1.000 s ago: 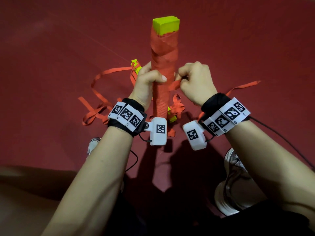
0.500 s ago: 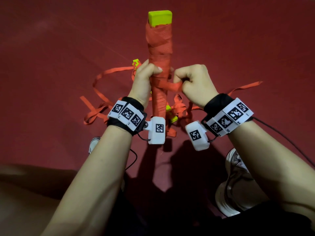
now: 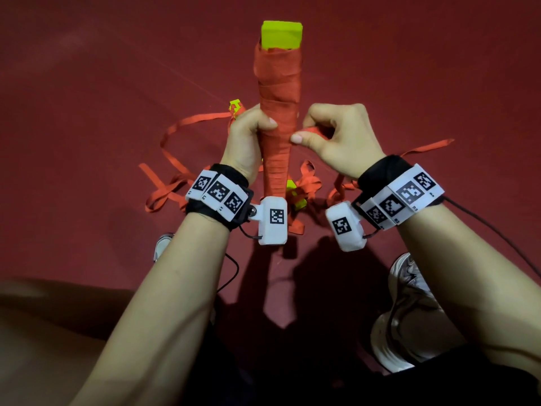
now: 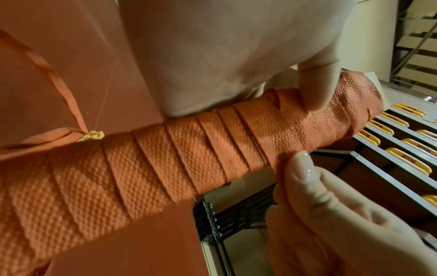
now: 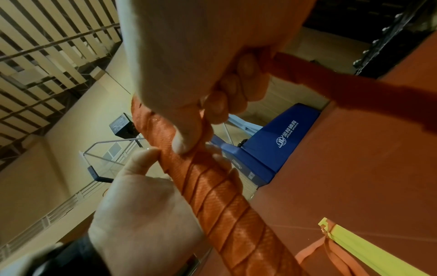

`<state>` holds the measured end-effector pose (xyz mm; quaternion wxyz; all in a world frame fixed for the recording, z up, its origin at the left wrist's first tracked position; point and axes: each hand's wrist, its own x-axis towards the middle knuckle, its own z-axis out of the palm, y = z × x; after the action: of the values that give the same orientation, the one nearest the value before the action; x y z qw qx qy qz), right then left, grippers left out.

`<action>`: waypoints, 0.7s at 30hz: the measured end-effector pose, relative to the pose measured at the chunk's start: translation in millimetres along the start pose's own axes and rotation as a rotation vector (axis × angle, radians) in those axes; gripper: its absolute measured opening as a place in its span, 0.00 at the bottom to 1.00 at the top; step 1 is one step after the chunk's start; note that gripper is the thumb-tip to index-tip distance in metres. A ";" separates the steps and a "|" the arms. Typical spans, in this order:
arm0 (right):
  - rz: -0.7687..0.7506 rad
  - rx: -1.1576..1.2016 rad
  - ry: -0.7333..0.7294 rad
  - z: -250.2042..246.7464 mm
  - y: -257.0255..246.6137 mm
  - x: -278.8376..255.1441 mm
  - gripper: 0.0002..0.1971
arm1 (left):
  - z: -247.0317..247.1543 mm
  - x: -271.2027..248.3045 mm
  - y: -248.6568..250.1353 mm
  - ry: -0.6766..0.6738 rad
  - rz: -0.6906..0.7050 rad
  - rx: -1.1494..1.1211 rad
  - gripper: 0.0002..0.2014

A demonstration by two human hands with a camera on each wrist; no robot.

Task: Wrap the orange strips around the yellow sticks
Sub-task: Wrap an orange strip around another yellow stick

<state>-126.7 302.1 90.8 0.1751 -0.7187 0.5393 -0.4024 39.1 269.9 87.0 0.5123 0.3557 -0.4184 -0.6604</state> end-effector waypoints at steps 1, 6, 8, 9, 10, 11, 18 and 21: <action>0.002 -0.005 -0.005 0.4 0.2 0.5 0.18 | 0.3 -0.3 0.8 -0.005 -0.012 -0.021 0.13; 0.008 -0.005 -0.049 3.1 -1.0 0.9 0.17 | -3.6 -0.8 1.5 -0.021 -0.025 -0.135 0.10; -0.002 -0.011 -0.059 3.6 -0.1 0.2 0.16 | -4.4 -2.6 0.4 -0.029 -0.029 -0.127 0.11; -0.004 -0.012 -0.056 3.4 0.4 0.2 0.16 | -4.2 -1.3 0.2 -0.017 -0.035 -0.121 0.10; -0.008 -0.012 -0.046 3.3 0.3 0.1 0.17 | -3.2 0.1 -0.7 -0.002 -0.032 -0.108 0.08; -0.014 -0.008 -0.033 3.6 0.0 -0.1 0.18 | -0.4 0.2 -1.7 0.018 -0.024 -0.075 0.07; -0.006 0.077 0.039 23.3 -14.1 -12.6 0.15 | 12.7 -2.3 -11.0 0.088 -0.038 0.055 0.21; 0.018 0.069 -0.013 20.8 -13.5 -10.4 0.11 | 8.8 -6.4 -4.9 -0.074 -0.005 -0.091 0.21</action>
<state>-103.2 312.6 83.2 0.2069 -0.7100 0.5304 -0.4144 30.8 278.4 86.2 0.5106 0.3083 -0.4058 -0.6925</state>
